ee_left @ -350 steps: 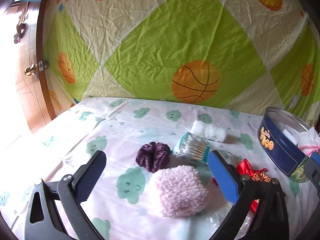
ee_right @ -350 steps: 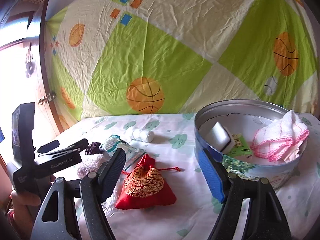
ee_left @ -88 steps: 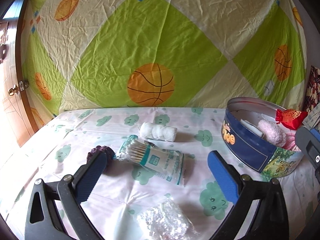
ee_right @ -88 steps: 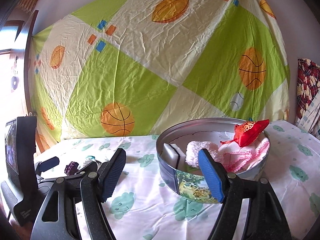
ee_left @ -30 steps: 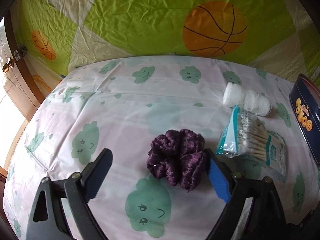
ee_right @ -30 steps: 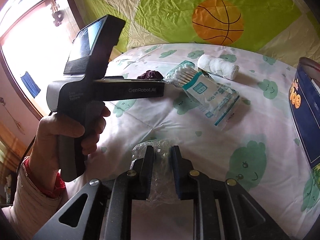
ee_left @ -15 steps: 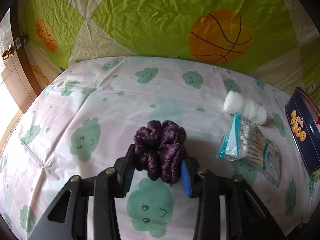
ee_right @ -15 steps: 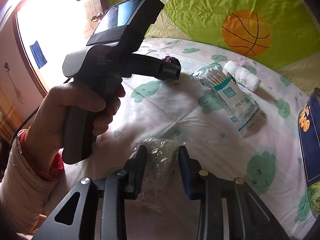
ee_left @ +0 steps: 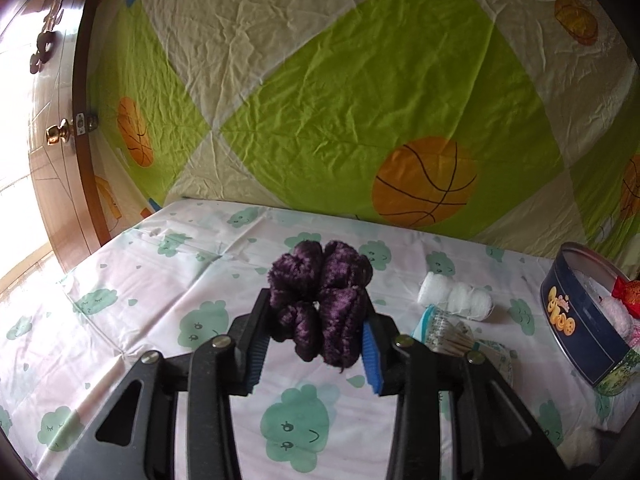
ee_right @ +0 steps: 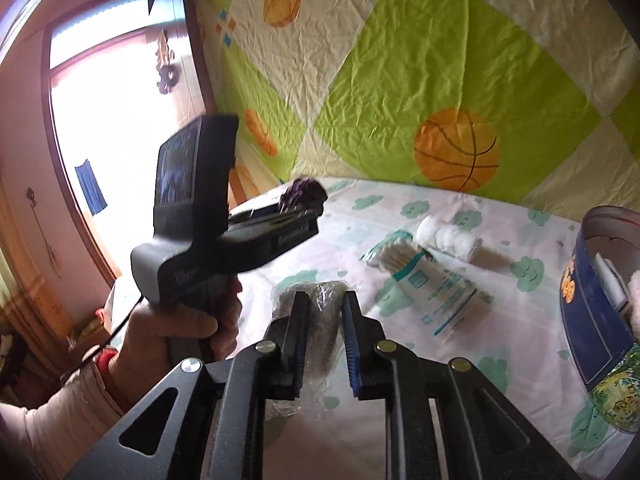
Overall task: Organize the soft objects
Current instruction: 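Carry the scrunchie with the left tool and plastic bag with the right tool over the tin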
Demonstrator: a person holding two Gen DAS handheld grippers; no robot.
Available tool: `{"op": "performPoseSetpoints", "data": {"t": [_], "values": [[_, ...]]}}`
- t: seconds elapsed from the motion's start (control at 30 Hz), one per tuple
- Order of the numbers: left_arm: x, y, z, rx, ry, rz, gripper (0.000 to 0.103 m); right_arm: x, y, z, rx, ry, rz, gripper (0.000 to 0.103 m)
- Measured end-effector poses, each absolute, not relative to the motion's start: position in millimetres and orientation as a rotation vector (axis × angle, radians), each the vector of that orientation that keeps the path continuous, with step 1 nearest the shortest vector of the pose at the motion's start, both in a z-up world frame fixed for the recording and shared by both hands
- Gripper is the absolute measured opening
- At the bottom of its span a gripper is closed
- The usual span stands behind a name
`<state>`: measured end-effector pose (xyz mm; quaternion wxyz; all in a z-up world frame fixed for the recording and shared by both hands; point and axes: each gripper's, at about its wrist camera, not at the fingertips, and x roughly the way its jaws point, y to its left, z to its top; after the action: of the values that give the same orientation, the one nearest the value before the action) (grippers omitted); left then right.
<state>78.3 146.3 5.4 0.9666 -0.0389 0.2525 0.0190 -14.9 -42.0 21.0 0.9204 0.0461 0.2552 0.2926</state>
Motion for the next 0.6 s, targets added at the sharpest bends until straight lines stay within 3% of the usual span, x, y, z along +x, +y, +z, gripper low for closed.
{"op": "performPoseSetpoints", "data": {"t": [0.27,0.6], "values": [[64.7,126.0,8.3,-0.059,0.456,0.031,0.039,-24.4,-94.3,51.3,0.171,0.317,0.404,0.018],[47.4,74.7,10.3,-0.018,0.458,-0.006,0.039,-30.1,-147.5,54.6,0.196,0.243,0.247,0.018]]}}
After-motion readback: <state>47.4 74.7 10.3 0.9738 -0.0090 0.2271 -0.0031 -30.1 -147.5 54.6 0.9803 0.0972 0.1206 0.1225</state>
